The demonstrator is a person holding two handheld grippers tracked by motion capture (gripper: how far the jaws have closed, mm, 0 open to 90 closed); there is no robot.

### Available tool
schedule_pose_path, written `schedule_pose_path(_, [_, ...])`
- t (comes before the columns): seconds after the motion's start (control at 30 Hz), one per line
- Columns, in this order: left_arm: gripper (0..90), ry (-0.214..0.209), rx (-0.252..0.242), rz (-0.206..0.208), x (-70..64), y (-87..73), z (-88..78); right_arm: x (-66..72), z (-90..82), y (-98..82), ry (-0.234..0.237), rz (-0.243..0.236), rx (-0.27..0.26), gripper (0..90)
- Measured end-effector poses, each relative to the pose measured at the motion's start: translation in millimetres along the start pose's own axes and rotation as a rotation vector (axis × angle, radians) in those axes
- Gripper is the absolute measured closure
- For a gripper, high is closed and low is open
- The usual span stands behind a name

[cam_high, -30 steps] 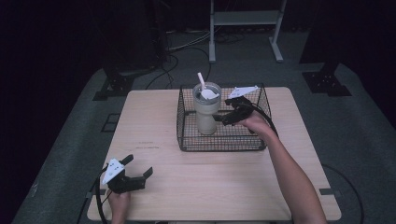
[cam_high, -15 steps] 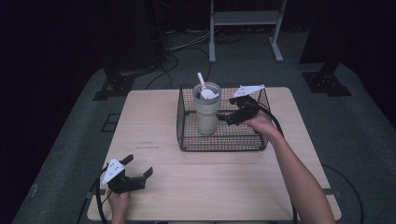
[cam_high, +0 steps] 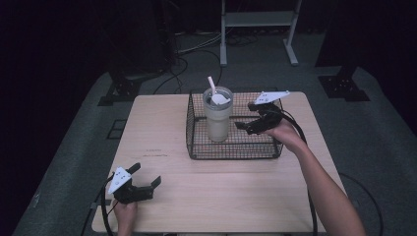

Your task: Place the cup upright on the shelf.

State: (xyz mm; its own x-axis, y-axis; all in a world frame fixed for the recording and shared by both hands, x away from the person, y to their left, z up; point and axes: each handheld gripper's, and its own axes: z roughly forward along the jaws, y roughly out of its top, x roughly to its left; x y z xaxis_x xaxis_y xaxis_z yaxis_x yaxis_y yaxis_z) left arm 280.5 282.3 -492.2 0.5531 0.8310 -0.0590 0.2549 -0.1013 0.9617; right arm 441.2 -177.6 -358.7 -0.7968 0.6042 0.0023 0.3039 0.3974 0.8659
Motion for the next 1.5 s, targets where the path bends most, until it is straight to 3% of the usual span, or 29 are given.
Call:
schedule_pose_path(1.1, [0.0, 0.005, 0.007, 0.01, -0.7, 0.2, 0.3, 13.7, -42.9, -28.5, 0.019, -0.01, -0.024, 8.9])
schedule_pose_path(1.5, [0.0, 0.005, 0.006, 0.005, -1.2, 0.1, 0.6, 21.2, -52.0, -45.0, 0.047, -0.002, -0.039, 8.9])
